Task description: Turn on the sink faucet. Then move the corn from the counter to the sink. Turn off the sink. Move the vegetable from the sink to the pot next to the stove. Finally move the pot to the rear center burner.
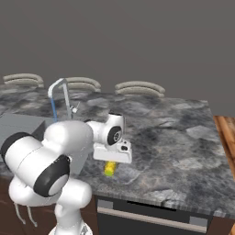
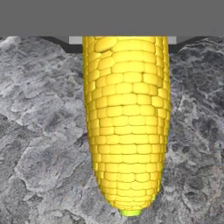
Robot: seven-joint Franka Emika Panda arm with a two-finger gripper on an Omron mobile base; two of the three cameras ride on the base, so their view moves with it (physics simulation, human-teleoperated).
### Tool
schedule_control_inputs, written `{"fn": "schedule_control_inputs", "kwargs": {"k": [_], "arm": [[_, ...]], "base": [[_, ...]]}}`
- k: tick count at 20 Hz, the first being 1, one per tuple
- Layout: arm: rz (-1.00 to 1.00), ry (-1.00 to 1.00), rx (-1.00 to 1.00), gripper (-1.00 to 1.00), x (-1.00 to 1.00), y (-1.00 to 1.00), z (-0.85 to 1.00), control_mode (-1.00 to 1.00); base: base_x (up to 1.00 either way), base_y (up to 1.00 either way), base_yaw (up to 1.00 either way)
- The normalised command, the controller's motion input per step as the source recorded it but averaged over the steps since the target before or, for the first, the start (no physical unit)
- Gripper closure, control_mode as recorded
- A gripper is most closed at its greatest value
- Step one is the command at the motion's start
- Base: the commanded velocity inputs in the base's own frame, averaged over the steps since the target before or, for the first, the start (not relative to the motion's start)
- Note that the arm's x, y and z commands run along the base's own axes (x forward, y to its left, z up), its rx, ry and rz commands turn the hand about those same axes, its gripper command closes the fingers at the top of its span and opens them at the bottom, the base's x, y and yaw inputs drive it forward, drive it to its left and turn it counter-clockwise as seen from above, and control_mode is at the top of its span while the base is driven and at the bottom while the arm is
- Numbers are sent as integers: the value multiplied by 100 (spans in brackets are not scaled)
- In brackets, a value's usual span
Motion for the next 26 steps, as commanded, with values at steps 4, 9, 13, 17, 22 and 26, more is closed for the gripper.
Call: {"fn": "schedule_control_inputs", "kwargs": {"k": [4,9,13,17,22,26], "arm": [[27,0,0,100,10,90,33,-100],[28,0,1,100,22,89,28,-100],[27,0,1,100,32,88,14,-100],[8,3,0,100,19,42,-2,-100],[1,0,0,100,21,30,-4,-100],[0,0,0,100,40,53,-5,-100]], "base": [[0,0,0],[0,0,0],[0,0,0],[0,0,0],[0,0,0],[0,0,0]]}}
